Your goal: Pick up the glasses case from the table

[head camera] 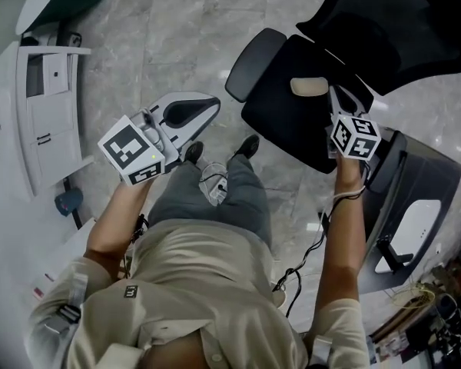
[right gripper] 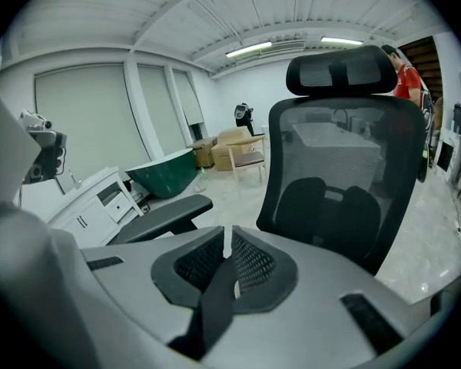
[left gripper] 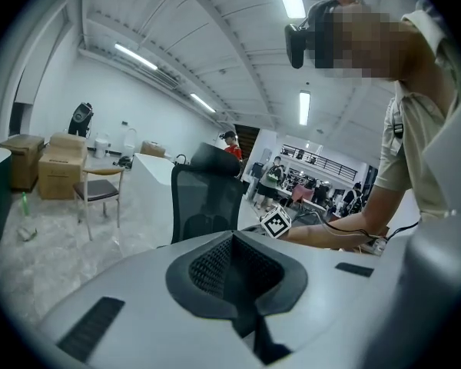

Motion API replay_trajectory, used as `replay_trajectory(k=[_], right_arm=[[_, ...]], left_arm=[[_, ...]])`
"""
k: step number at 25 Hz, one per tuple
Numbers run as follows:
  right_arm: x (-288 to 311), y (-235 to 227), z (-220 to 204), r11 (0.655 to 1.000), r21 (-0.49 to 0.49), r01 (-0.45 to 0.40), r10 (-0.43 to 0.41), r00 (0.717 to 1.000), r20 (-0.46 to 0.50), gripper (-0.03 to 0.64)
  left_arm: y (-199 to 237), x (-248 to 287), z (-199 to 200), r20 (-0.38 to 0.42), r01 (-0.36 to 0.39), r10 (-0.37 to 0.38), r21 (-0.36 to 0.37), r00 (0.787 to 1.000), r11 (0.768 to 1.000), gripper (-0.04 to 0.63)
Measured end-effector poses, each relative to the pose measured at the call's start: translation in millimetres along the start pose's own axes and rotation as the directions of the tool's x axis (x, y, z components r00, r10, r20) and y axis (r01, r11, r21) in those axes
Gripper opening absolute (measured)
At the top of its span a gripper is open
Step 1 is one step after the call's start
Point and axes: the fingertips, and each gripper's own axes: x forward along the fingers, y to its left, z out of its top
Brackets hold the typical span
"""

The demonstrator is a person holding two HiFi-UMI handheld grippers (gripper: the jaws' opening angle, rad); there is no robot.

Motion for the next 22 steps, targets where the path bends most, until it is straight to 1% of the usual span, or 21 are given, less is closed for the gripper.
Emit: replay_trajectory(k=[13,22], right_arm=[[58,-6,-54,0.997,-0.063,-0.045,0.038,0.994,-0.102,0.066],[94,-13,-88,0.99,-0.118,-0.074,0.054,0.984,-0.17,0.109]], left_arm=[[19,11,-46,-0.039,-0.002,0.0,-0.04,0.999,0.999,0.014],[36,18,-70,-0.062,-0.01,0.007,-0.054,0.998,0.998,0.014]])
